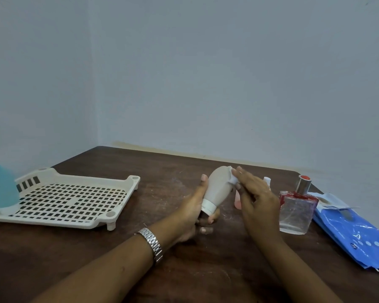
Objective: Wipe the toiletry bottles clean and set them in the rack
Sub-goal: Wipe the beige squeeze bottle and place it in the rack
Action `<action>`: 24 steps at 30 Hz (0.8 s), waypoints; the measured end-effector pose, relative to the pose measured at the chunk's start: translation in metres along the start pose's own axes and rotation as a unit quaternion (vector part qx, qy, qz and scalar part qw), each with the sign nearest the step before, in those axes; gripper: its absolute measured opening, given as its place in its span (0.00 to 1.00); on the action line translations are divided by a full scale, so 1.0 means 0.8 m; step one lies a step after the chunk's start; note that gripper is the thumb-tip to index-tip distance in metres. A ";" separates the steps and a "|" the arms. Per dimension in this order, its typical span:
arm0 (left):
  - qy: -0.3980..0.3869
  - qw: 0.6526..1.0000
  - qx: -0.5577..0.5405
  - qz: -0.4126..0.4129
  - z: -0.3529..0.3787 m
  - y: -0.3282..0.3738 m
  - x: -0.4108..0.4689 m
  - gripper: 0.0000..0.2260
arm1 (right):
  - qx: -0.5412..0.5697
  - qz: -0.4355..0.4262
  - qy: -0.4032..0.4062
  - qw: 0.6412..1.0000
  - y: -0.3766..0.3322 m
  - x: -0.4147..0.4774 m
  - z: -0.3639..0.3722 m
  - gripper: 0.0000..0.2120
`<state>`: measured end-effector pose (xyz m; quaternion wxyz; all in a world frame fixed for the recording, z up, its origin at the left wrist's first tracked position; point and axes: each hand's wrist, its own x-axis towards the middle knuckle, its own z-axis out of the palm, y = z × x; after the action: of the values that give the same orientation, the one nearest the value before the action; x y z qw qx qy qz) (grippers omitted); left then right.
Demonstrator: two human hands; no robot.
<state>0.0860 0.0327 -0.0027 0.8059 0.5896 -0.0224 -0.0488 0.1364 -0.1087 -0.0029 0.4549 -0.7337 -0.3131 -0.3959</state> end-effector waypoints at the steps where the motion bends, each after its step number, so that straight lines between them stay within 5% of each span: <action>1: -0.001 1.000 0.000 0.000 0.000 0.000 0.000 0.33 | 0.024 0.024 -0.008 0.999 -0.004 -0.001 0.001 0.21; 15: 0.114 0.992 -0.012 0.053 -0.012 -0.006 0.013 0.34 | 0.114 0.075 -0.133 0.982 -0.035 -0.026 0.013 0.18; 21: 0.121 0.991 0.018 0.051 -0.010 -0.005 0.012 0.30 | 0.001 -0.023 -0.078 0.997 -0.029 -0.025 0.013 0.13; 24: 0.087 0.995 0.024 0.031 -0.009 -0.002 0.009 0.28 | 0.007 -0.004 -0.048 0.999 -0.026 -0.020 0.011 0.08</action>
<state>0.0938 0.0383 -0.0062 0.7914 0.6100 0.0288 0.0283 0.1142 -0.0938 -0.0102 0.4433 -0.7473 -0.3399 -0.3600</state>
